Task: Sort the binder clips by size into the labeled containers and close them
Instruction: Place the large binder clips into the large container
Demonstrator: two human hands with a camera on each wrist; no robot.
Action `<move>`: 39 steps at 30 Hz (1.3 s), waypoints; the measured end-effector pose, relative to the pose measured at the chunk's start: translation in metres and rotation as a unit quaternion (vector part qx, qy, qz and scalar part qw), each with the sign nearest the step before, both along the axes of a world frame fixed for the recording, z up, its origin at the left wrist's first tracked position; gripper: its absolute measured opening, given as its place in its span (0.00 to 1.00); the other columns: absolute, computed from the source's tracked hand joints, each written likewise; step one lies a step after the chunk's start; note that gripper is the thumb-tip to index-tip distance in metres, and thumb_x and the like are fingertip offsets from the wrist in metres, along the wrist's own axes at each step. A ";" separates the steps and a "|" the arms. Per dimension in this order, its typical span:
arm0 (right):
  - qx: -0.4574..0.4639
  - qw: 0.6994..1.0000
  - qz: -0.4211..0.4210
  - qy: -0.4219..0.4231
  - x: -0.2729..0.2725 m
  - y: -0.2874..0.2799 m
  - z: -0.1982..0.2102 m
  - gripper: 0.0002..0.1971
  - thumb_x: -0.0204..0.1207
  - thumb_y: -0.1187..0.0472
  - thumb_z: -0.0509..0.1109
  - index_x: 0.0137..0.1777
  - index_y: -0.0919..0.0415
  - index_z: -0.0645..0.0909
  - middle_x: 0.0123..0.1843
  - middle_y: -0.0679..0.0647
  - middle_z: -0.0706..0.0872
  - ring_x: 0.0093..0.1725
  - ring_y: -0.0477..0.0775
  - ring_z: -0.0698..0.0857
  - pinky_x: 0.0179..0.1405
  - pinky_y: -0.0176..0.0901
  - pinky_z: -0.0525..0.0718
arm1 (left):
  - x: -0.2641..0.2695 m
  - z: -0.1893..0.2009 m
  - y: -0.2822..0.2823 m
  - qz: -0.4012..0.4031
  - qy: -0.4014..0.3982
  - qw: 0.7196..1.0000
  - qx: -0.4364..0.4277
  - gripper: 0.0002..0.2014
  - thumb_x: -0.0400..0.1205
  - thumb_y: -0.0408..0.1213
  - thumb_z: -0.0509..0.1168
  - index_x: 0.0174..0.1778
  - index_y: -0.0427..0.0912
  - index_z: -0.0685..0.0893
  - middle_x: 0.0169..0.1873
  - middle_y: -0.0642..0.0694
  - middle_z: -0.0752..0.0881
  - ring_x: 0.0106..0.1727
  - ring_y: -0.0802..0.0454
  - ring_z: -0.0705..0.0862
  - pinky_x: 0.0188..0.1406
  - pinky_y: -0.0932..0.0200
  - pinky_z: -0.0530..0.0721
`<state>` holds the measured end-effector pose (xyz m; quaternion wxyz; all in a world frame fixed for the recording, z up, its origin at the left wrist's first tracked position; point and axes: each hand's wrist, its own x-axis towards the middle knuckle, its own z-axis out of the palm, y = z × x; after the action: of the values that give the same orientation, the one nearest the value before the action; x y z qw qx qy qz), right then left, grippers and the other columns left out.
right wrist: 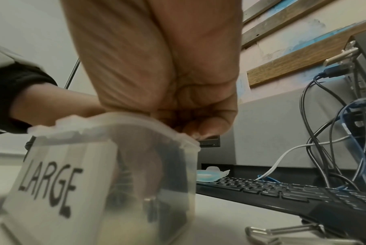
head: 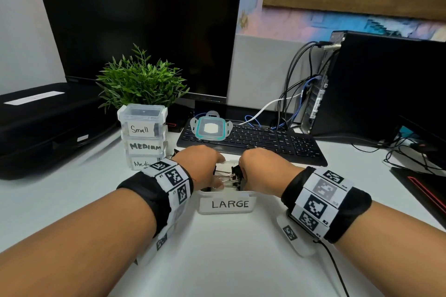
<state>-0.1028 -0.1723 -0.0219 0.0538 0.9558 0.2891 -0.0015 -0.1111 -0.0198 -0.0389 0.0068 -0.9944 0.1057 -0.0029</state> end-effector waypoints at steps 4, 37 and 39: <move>0.006 1.000 -0.005 0.000 0.003 0.001 0.000 0.02 0.73 0.65 0.69 0.42 0.59 0.78 0.36 0.54 0.77 0.39 0.57 0.76 0.28 0.39 0.70 | -0.001 -0.001 -0.004 -0.025 -0.015 0.999 0.017 0.31 0.78 0.53 0.67 0.77 0.55 0.67 0.66 0.50 0.80 0.67 0.48 0.78 0.57 0.56 0.77; 0.144 0.976 -0.057 0.152 0.023 -0.028 0.005 0.15 0.64 0.54 0.82 0.31 0.53 0.76 0.30 0.47 0.81 0.30 0.46 0.78 0.28 0.36 0.76 | 0.005 -0.003 -0.001 -0.117 -0.005 0.993 -0.033 0.29 0.80 0.40 0.66 0.74 0.69 0.67 0.70 0.58 0.74 0.66 0.56 0.76 0.59 0.60 0.73; 0.174 0.964 -0.065 0.190 0.031 -0.042 0.015 0.11 0.68 0.55 0.80 0.35 0.54 0.79 0.31 0.47 0.82 0.28 0.45 0.77 0.28 0.35 0.79 | 0.006 -0.005 -0.001 -0.111 -0.005 0.993 -0.033 0.29 0.81 0.40 0.66 0.74 0.70 0.67 0.69 0.56 0.75 0.67 0.55 0.75 0.60 0.60 0.74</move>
<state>-0.0715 -0.2144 -0.0067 -0.1700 0.9492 0.2270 -0.1364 -0.1048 -0.0207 -0.0438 -0.0259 -0.9761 0.2156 -0.0124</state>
